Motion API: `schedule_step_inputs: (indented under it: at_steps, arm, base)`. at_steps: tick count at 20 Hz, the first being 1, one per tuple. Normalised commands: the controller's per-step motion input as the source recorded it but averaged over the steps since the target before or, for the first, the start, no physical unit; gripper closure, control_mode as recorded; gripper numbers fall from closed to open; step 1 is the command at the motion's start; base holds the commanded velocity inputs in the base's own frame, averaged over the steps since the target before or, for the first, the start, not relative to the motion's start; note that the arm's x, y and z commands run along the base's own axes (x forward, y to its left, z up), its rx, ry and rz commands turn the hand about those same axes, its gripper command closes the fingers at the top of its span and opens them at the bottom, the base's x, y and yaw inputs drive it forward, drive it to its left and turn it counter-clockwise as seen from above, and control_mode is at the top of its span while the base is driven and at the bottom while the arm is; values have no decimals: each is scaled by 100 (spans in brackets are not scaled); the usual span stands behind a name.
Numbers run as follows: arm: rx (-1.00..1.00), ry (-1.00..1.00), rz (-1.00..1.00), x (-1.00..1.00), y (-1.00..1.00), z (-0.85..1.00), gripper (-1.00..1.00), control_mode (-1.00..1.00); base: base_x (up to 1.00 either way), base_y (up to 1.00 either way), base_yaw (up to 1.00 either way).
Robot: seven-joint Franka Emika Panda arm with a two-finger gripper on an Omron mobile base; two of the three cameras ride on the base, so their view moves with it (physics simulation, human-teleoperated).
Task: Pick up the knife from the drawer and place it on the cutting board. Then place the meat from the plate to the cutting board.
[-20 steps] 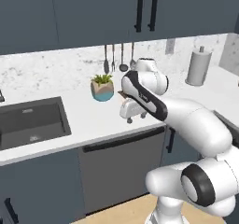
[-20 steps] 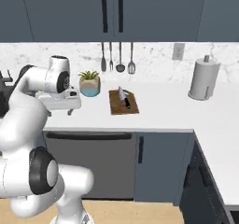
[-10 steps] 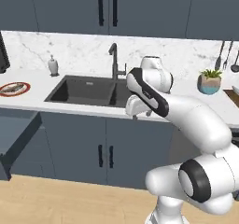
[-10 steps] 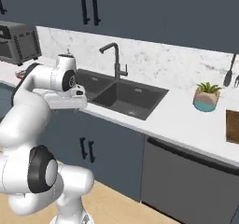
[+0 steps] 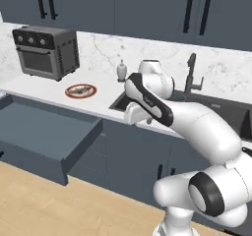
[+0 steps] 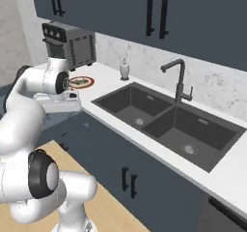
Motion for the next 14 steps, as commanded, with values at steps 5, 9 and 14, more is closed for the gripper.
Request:
schedule_step_inputs:
  at_steps: [5,9,14]
  arm:
    - [0,0,0,0,0,0,-100,100]
    - [0,0,0,0,0,0,-100,100]
    - [0,0,0,0,0,0,-100,100]
  base:
    - [99,2,10]
    - [63,29,11]
    - [42,42,11]
